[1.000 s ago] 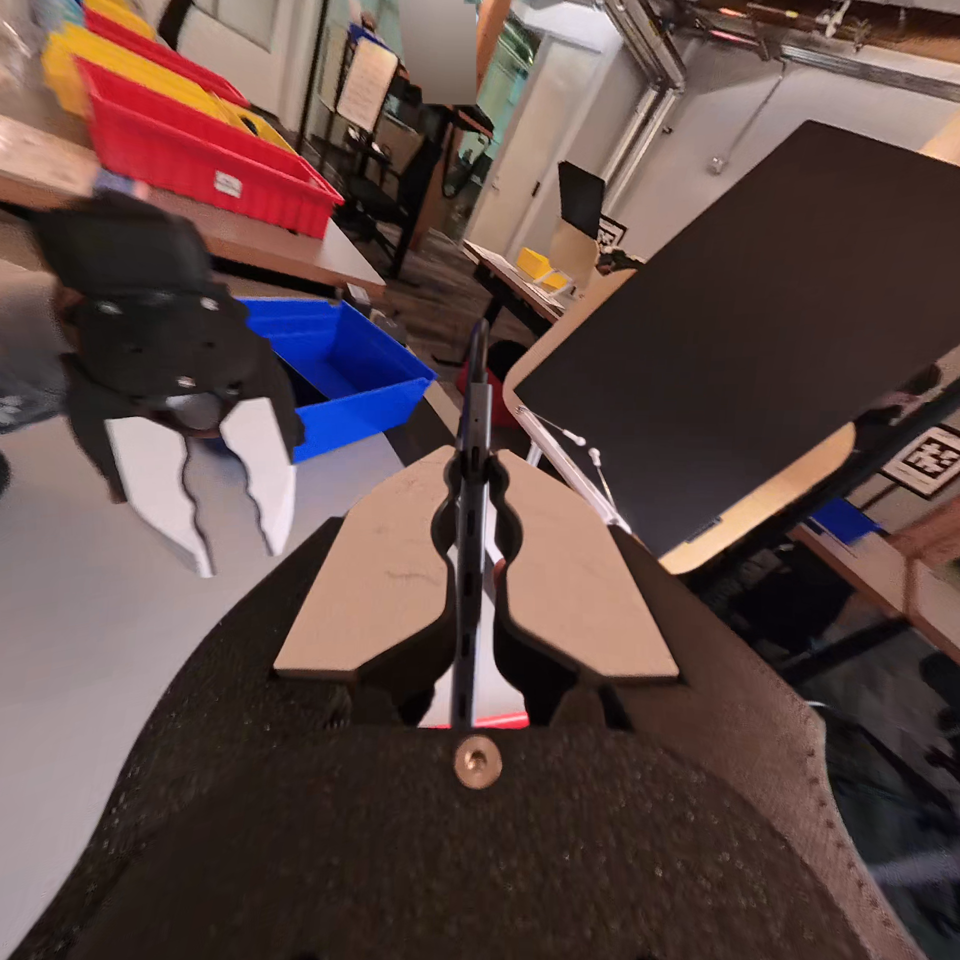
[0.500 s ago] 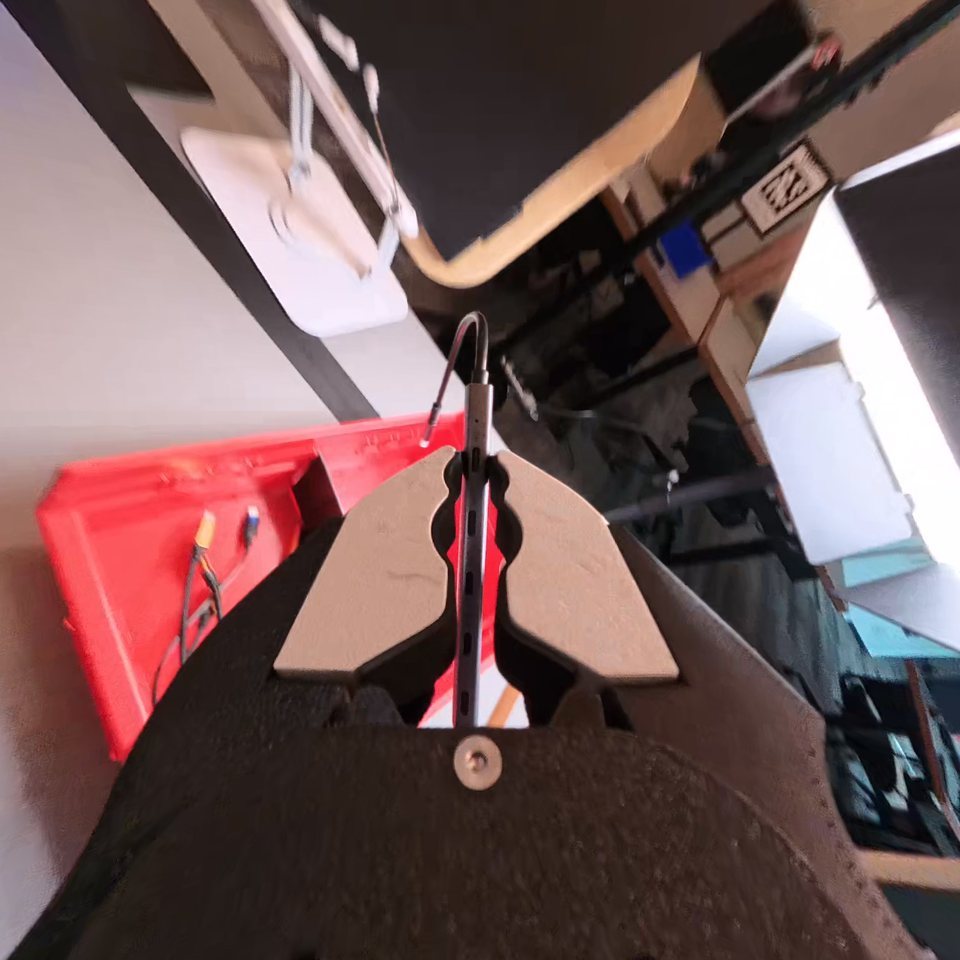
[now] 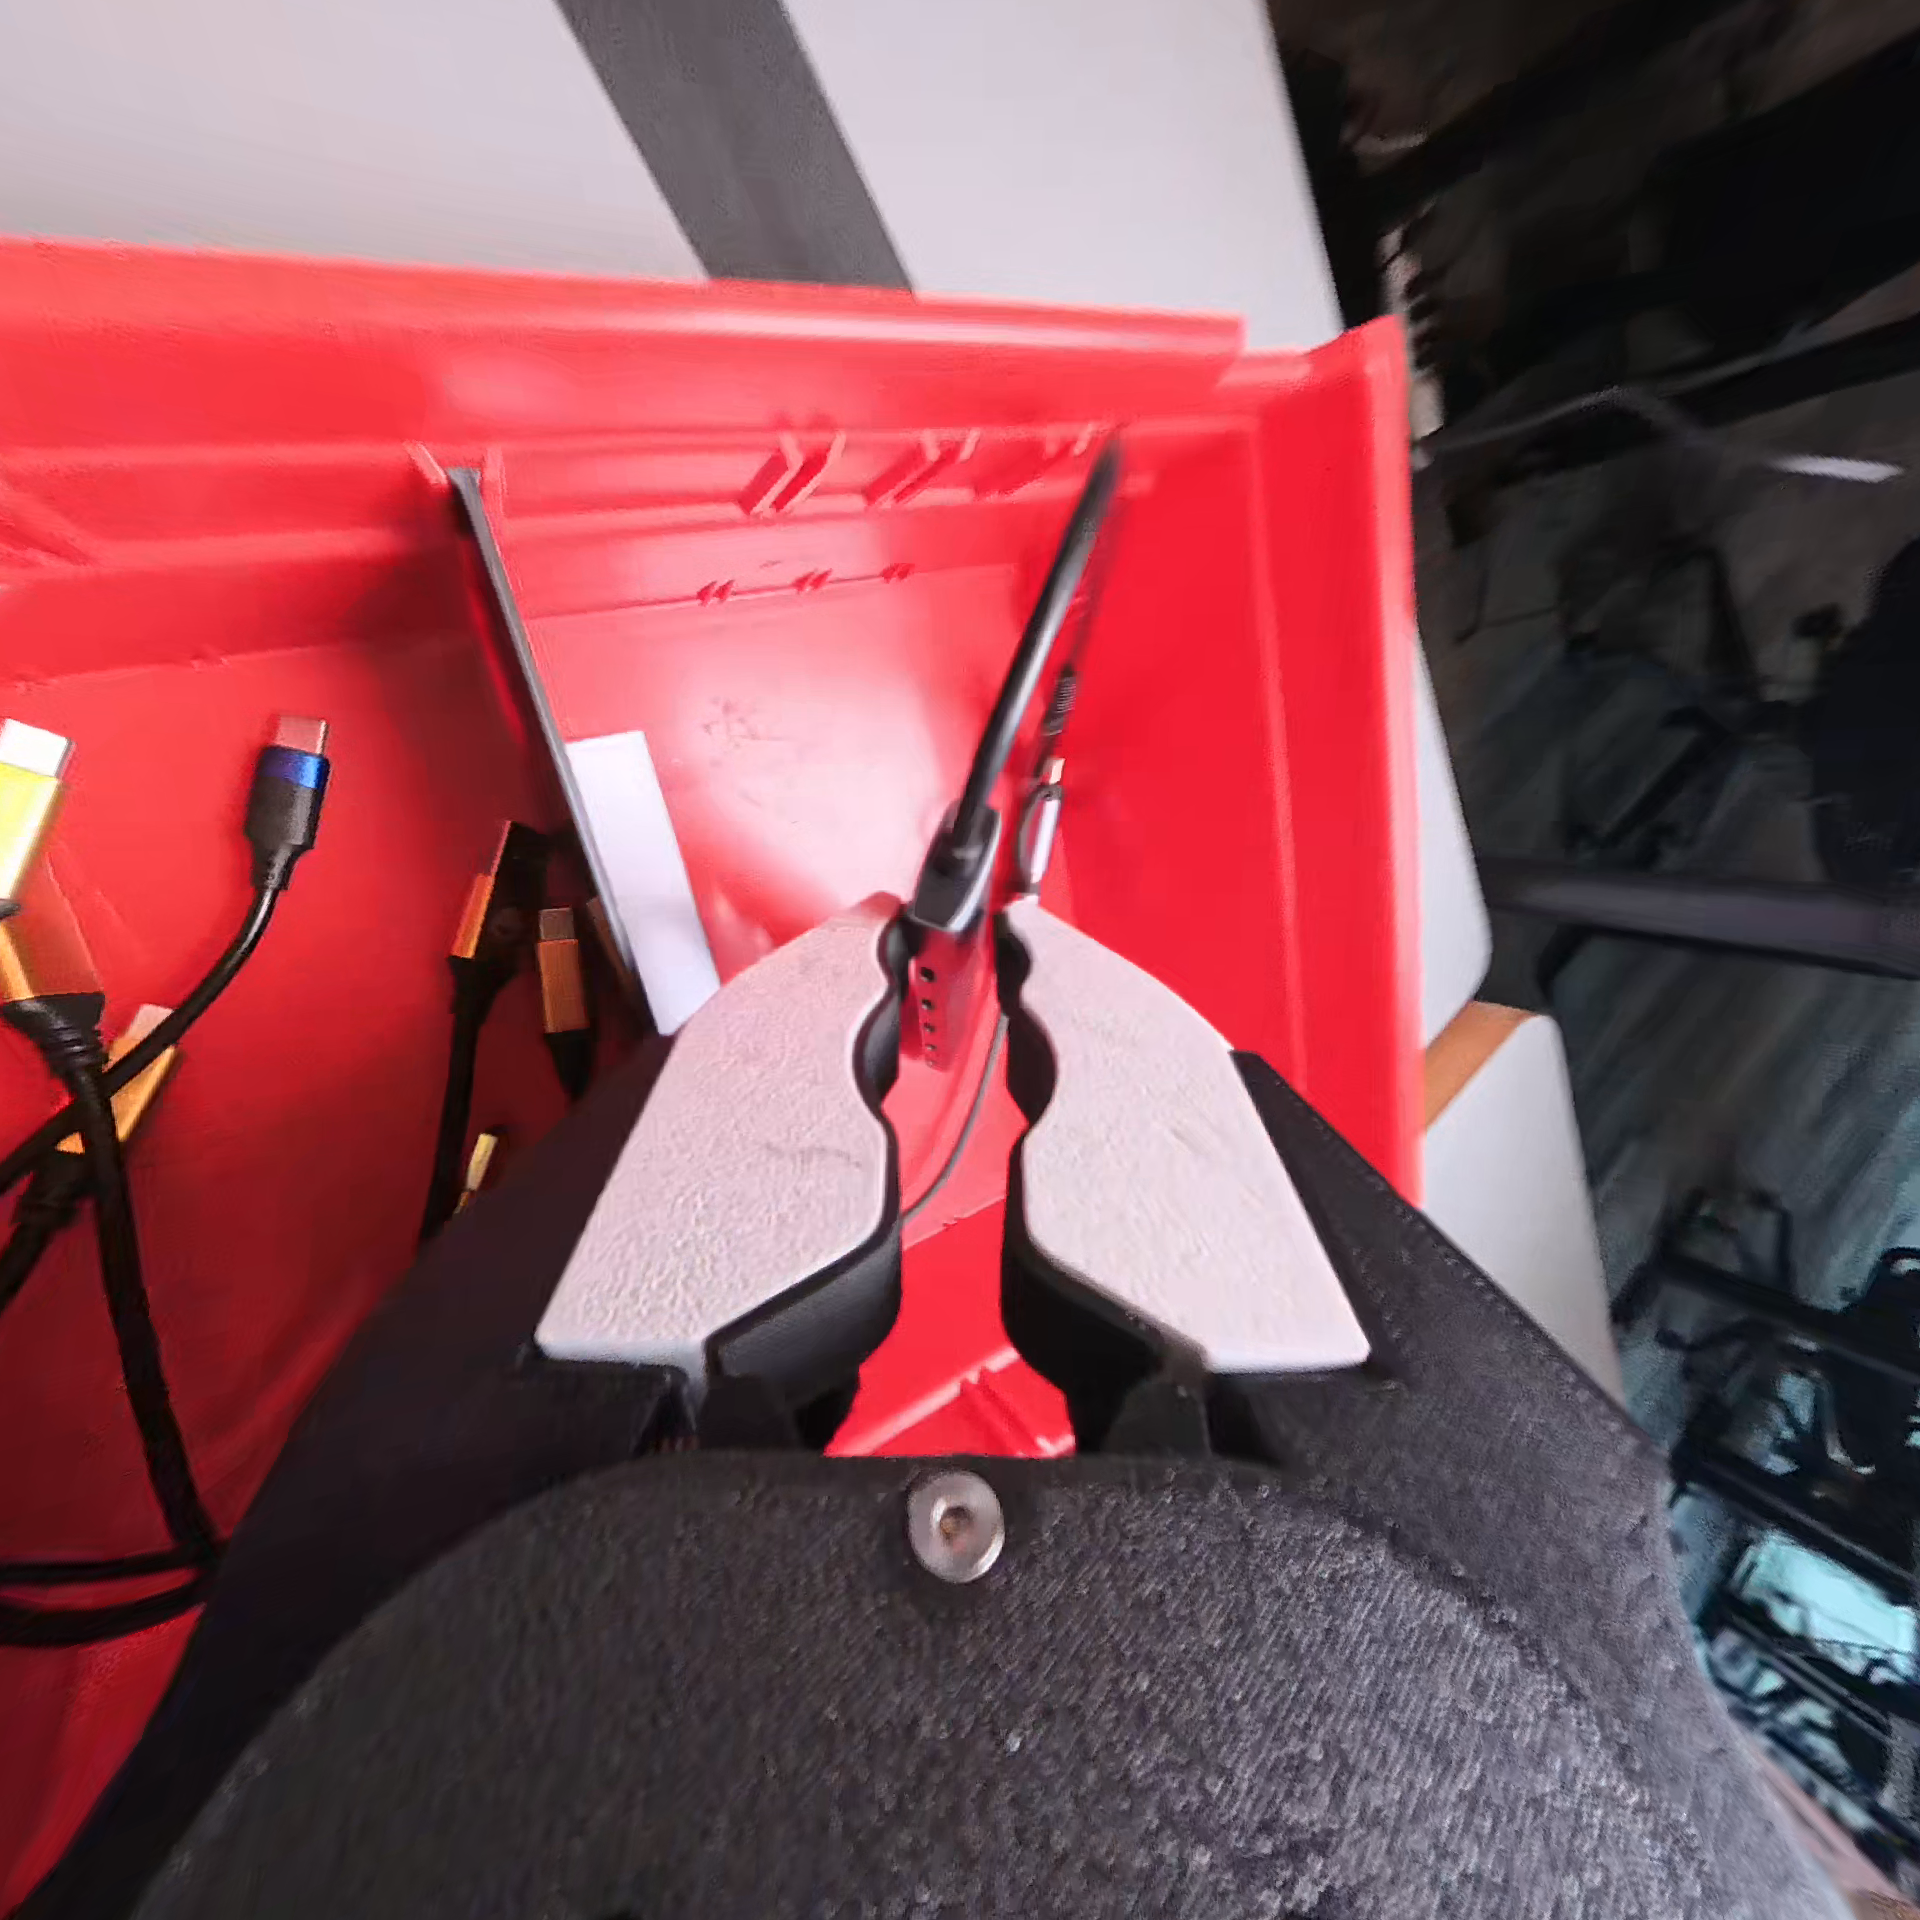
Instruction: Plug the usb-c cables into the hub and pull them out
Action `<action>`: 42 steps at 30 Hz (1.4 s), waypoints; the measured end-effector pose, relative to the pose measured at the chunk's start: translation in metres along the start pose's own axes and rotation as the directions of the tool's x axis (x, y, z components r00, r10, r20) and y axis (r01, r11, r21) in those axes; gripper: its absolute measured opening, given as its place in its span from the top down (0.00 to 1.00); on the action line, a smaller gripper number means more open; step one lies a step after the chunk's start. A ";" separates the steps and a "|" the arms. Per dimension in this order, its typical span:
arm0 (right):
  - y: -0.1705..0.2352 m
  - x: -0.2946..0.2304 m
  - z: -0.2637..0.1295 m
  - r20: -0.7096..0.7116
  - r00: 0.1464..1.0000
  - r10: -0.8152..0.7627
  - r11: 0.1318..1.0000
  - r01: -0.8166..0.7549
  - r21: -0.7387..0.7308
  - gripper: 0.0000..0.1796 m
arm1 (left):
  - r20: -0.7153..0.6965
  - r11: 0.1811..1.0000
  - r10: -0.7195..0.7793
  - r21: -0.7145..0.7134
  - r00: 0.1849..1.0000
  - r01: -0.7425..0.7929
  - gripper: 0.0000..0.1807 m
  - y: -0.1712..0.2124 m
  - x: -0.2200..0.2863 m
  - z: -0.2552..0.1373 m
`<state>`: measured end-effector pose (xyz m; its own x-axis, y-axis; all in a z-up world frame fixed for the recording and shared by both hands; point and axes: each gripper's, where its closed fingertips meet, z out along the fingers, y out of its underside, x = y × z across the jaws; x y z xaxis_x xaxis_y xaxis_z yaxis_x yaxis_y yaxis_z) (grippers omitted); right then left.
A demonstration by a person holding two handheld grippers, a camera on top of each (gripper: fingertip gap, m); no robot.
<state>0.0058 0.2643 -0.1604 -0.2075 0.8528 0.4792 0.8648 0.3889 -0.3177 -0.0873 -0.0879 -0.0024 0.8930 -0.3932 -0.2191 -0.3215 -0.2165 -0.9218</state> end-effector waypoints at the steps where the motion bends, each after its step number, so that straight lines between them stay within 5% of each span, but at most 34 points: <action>1: 0.004 -0.004 0.005 0.021 1.000 0.019 1.000 -0.019 -0.018 0.87 | -0.005 1.000 -0.012 -0.003 1.000 0.012 0.81 0.001 0.000 0.001; 5: -0.009 -0.005 -0.011 0.045 0.995 0.088 0.993 -0.091 0.072 0.77 | -0.004 0.999 -0.031 -0.017 0.999 0.031 0.81 0.007 -0.004 0.003; 11: -0.067 -0.001 -0.115 -0.054 0.990 0.133 0.887 -0.095 0.451 0.78 | -0.025 0.998 -0.063 -0.027 0.998 0.063 0.81 0.009 0.000 0.013; 17: -0.070 -0.074 -0.176 -0.098 0.995 0.012 0.837 0.043 0.545 0.82 | 0.008 0.997 -0.034 -0.074 0.999 0.035 0.80 0.011 0.000 0.000; 23: -0.034 -0.169 -0.138 -0.001 0.977 -0.214 0.911 0.200 0.362 0.80 | 0.090 0.928 -0.043 -0.366 0.995 0.074 0.76 0.093 -0.015 -0.050; 31: -0.007 -0.184 -0.060 0.055 0.962 -0.268 0.959 0.260 0.115 0.79 | 0.161 0.656 -0.091 -0.733 0.983 0.181 0.68 0.242 -0.015 -0.121; 33: -0.011 -0.192 -0.051 0.088 0.951 -0.296 0.952 0.287 0.103 0.85 | 0.161 0.592 -0.063 -0.789 0.985 0.167 0.68 0.266 -0.016 -0.125; 38: -0.013 -0.192 -0.048 0.077 0.938 -0.339 0.940 0.335 0.066 0.85 | 0.142 0.554 -0.022 -0.822 0.990 0.130 0.84 0.290 -0.025 -0.113; 42: -0.011 -0.197 -0.053 0.069 0.929 -0.362 0.930 0.356 0.086 0.85 | 0.122 0.552 0.062 -0.831 0.991 0.068 0.84 0.288 -0.029 -0.102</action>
<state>0.0616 0.0737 -0.2084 -0.5378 0.6758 0.5040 0.6911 0.6958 -0.1954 -0.2382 -0.2301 -0.2284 0.9031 -0.2939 -0.3131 -0.3788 -0.8887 -0.2583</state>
